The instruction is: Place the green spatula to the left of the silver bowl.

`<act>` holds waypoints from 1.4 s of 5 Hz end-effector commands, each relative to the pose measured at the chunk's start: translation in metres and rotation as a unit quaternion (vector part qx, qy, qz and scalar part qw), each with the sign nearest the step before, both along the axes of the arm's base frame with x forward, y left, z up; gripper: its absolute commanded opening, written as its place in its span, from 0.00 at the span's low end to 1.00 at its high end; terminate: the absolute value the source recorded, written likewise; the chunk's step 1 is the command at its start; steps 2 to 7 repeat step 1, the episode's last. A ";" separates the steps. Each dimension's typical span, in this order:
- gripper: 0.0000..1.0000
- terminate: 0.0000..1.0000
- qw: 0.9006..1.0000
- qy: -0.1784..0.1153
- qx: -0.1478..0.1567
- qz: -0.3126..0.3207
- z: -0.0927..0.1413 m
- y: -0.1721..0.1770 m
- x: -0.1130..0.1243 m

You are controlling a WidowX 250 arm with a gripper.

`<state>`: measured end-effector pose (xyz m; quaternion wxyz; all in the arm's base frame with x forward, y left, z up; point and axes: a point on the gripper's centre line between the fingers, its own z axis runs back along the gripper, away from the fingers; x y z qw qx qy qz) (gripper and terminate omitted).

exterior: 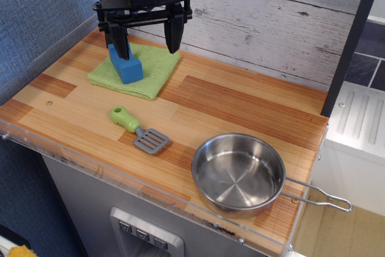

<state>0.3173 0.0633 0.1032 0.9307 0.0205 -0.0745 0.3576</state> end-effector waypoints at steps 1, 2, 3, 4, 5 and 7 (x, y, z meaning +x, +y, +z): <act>1.00 1.00 0.999 -0.033 0.006 -0.001 0.017 -0.022 -0.014; 1.00 1.00 0.999 -0.033 0.006 -0.001 0.017 -0.022 -0.014; 1.00 1.00 0.999 -0.033 0.006 -0.001 0.017 -0.022 -0.014; 1.00 1.00 0.999 -0.033 0.006 -0.001 0.017 -0.022 -0.014; 1.00 1.00 0.999 -0.033 0.006 -0.001 0.017 -0.022 -0.014; 1.00 1.00 0.999 -0.033 0.006 -0.001 0.017 -0.022 -0.014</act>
